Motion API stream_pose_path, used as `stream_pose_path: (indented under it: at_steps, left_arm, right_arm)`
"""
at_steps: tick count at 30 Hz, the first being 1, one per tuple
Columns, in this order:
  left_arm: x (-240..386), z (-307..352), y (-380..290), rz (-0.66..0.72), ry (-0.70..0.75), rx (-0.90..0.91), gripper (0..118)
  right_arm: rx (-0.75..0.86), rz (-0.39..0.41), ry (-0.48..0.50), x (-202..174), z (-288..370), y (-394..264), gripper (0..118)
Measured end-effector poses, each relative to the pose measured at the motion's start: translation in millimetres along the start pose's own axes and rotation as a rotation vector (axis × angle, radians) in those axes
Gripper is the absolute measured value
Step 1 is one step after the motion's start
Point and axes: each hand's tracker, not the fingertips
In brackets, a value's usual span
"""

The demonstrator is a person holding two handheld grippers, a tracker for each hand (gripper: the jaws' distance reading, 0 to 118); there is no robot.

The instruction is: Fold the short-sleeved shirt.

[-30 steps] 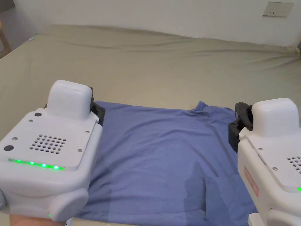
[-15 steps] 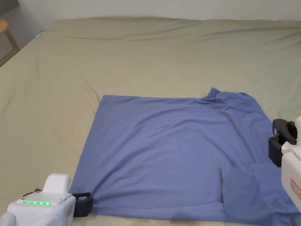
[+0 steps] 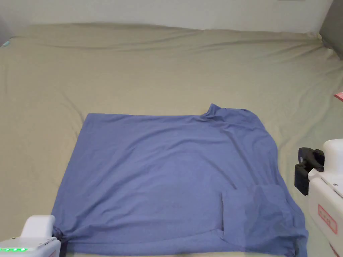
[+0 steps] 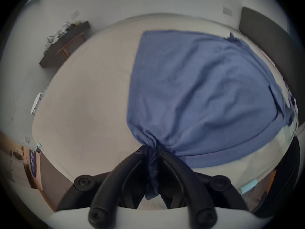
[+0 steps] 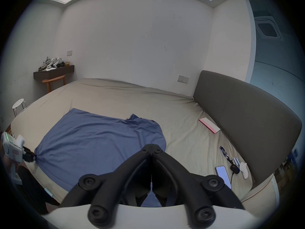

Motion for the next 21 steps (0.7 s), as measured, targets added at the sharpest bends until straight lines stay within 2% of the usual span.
stream_pose_path:
  at_steps: [3, 6, 8, 9, 11, 12, 14, 18, 21]
  left_arm:
    - [3.0, 27.6, 11.6, 0.006, 0.014, 0.135, 10]
    - [9.3, 46.6, 25.0, -0.005, 0.005, 0.195, 10]
    - [13.4, 55.9, 29.4, -0.020, 0.005, 0.211, 10]
    - [14.9, 58.8, 30.2, -0.025, 0.006, 0.213, 10]
    - [20.5, 63.7, 31.2, -0.043, 0.014, 0.212, 10]
    - [21.1, 63.8, 30.3, -0.048, 0.018, 0.208, 10]
    - [23.1, 61.2, 27.6, -0.055, 0.027, 0.181, 10]
    - [20.0, 50.5, 18.1, -0.034, 0.032, 0.116, 10]
    - [19.1, 46.3, 10.7, -0.024, 0.038, 0.083, 10]
  right_arm:
    - [-0.101, 0.012, -0.027, 12.7, -10.8, -20.4, 2]
    - [-0.278, 0.015, 0.014, 28.8, -31.2, -53.3, 4]
    - [-0.406, 0.017, 0.008, 38.9, -49.0, -85.2, 15]
    - [-0.455, 0.010, 0.012, 41.3, -55.3, -97.9, 34]
    - [-0.571, -0.035, 0.066, 45.7, -67.9, -125.8, 85]
    - [-0.618, -0.056, 0.085, 48.2, -74.6, -138.4, 101]
    - [-0.682, -0.081, 0.125, 43.2, -81.6, -155.7, 101]
    - [-0.703, -0.058, 0.110, 31.9, -94.1, -171.4, 101]
    - [-0.707, -0.083, 0.105, 32.6, -104.9, -174.8, 100]
